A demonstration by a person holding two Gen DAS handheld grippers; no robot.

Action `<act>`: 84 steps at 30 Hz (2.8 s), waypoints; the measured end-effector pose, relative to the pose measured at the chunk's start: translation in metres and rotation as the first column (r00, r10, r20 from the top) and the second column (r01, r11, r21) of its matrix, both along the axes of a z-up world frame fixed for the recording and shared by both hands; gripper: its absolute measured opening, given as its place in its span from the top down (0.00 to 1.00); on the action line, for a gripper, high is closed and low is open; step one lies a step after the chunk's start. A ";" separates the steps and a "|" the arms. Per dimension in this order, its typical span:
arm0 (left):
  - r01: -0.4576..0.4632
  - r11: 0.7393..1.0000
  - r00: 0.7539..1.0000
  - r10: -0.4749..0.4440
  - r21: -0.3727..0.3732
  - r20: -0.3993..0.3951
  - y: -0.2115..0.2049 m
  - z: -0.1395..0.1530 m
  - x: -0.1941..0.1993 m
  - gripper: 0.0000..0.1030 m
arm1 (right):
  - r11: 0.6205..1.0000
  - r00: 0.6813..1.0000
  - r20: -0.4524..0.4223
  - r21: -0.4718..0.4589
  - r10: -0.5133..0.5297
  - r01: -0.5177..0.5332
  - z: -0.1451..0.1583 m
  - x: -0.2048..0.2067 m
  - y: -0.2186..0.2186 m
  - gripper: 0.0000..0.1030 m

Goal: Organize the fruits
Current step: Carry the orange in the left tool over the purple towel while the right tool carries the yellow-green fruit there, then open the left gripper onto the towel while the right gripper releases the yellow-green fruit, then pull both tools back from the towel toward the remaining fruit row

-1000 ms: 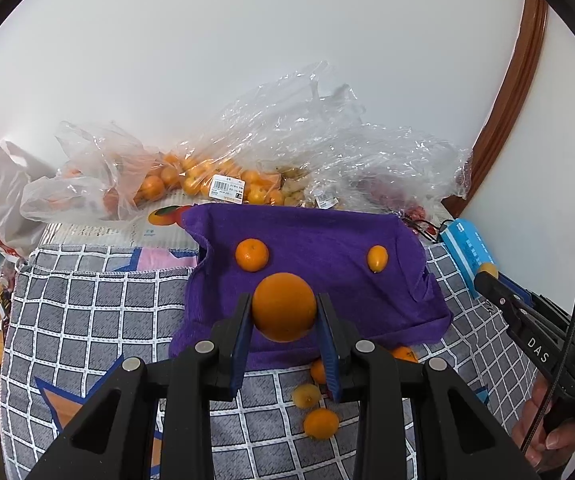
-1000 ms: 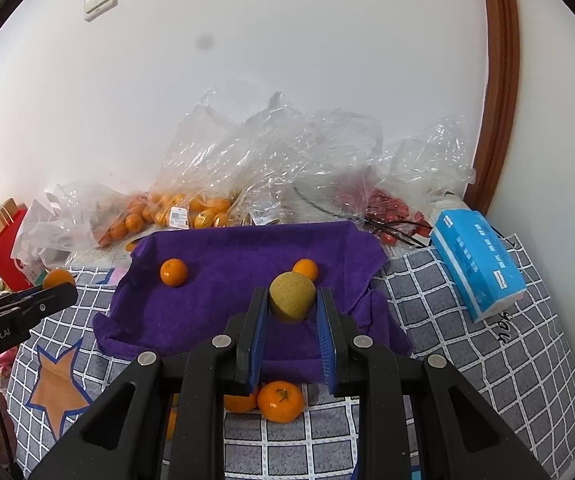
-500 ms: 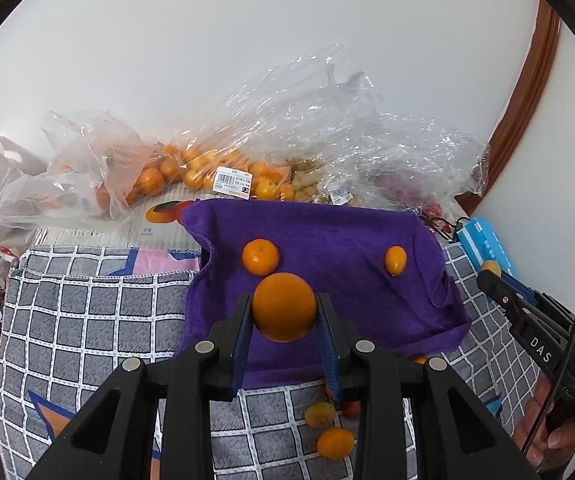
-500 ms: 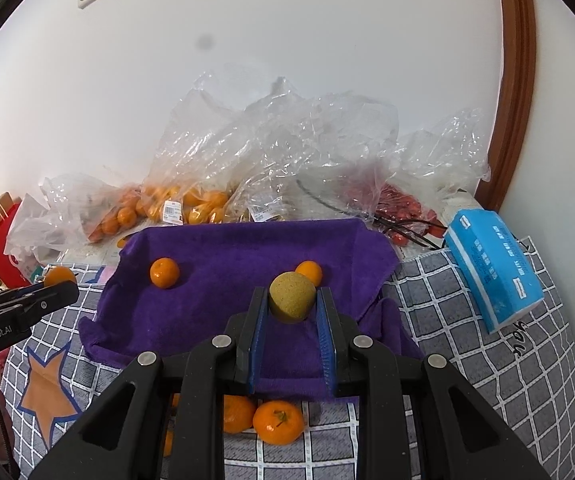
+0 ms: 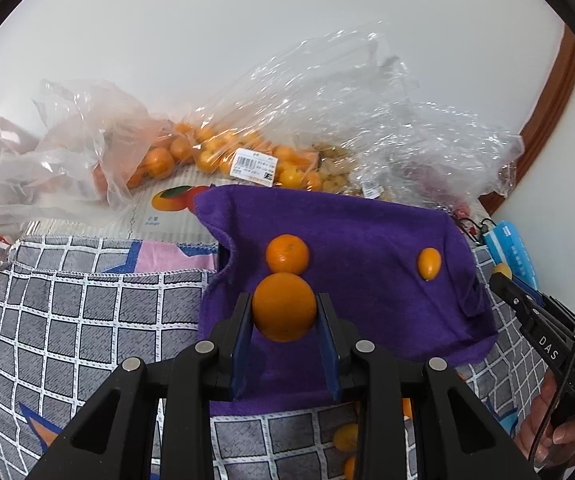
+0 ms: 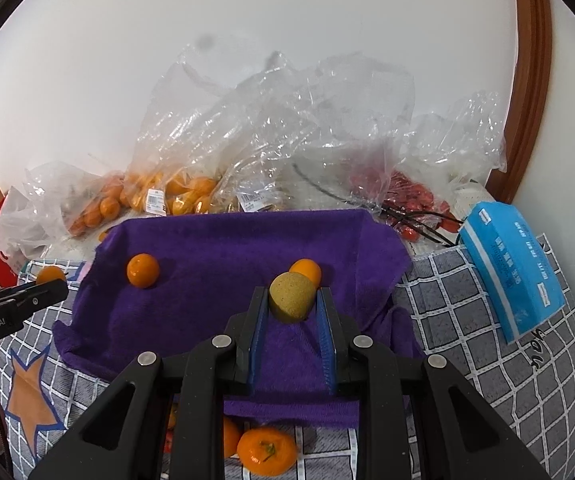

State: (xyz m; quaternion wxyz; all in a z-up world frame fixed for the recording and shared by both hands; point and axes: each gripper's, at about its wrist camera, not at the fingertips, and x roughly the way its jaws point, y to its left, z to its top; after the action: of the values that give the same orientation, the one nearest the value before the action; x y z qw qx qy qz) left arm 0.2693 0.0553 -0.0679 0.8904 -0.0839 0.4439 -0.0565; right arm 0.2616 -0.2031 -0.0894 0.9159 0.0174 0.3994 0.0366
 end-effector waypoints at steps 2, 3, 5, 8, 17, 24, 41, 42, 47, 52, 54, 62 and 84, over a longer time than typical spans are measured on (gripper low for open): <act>-0.003 1.000 1.000 0.003 0.001 -0.009 0.002 -0.004 0.003 0.71 | 1.000 1.000 -0.007 0.003 0.001 -0.001 -0.004 0.004 -0.001 0.77; -0.006 1.000 1.000 0.006 0.003 -0.014 0.003 -0.006 0.005 0.71 | 1.000 1.000 -0.011 0.004 0.002 -0.002 -0.007 0.006 -0.001 0.77; -0.008 1.000 1.000 0.008 0.001 -0.022 0.005 -0.011 0.010 0.71 | 1.000 1.000 -0.021 0.004 0.003 -0.003 -0.014 0.010 -0.001 0.77; -0.004 1.000 0.999 0.004 -0.006 -0.043 0.004 -0.020 0.017 0.71 | 1.000 0.999 -0.041 0.007 0.003 -0.003 -0.026 0.016 -0.003 0.77; 0.012 1.000 0.996 -0.012 -0.006 -0.090 -0.006 -0.040 0.037 0.71 | 1.000 0.995 -0.098 0.013 -0.006 0.008 -0.056 0.028 -0.013 0.77; 0.015 1.000 0.994 -0.013 0.014 -0.109 -0.008 -0.052 0.046 0.71 | 1.000 0.991 -0.137 0.007 -0.001 0.002 -0.076 0.035 -0.014 0.77; 0.036 0.999 0.990 -0.030 0.040 -0.141 -0.017 -0.067 0.049 0.71 | 1.000 0.988 -0.151 0.011 0.017 -0.016 -0.082 0.036 -0.010 0.59; 0.039 0.998 0.989 -0.033 0.040 -0.141 -0.018 -0.066 0.048 0.71 | 1.000 0.989 -0.146 0.012 0.021 -0.019 -0.079 0.035 -0.009 0.55; 0.048 0.997 0.992 -0.040 0.059 -0.123 -0.022 -0.055 0.036 0.54 | 1.000 0.992 -0.122 0.024 0.016 -0.013 -0.062 0.027 -0.009 0.36; 0.043 0.997 0.996 -0.037 0.072 -0.084 -0.025 -0.038 0.020 0.52 | 1.000 0.997 -0.081 -0.011 0.005 -0.006 -0.040 0.011 -0.004 0.35; 0.033 0.997 0.998 -0.029 0.074 -0.062 -0.025 -0.030 0.010 0.52 | 1.000 0.998 -0.060 -0.016 0.005 -0.006 -0.031 0.002 -0.002 0.35; 0.005 0.997 1.000 -0.007 0.079 0.025 -0.023 -0.001 -0.038 0.52 | 1.000 1.000 0.009 -0.018 0.015 -0.015 0.004 -0.045 0.002 0.35; 0.024 0.997 0.986 -0.037 0.079 0.163 -0.040 0.046 -0.144 0.52 | 0.994 0.999 0.043 0.105 -0.005 0.001 0.048 -0.147 -0.017 0.35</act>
State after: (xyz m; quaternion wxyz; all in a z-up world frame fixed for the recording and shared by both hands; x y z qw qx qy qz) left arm 0.1254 0.0154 -0.0217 0.9255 -0.0381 0.3720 -0.0597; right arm 0.1148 -0.2197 -0.0413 0.9221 0.0654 0.3771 0.0567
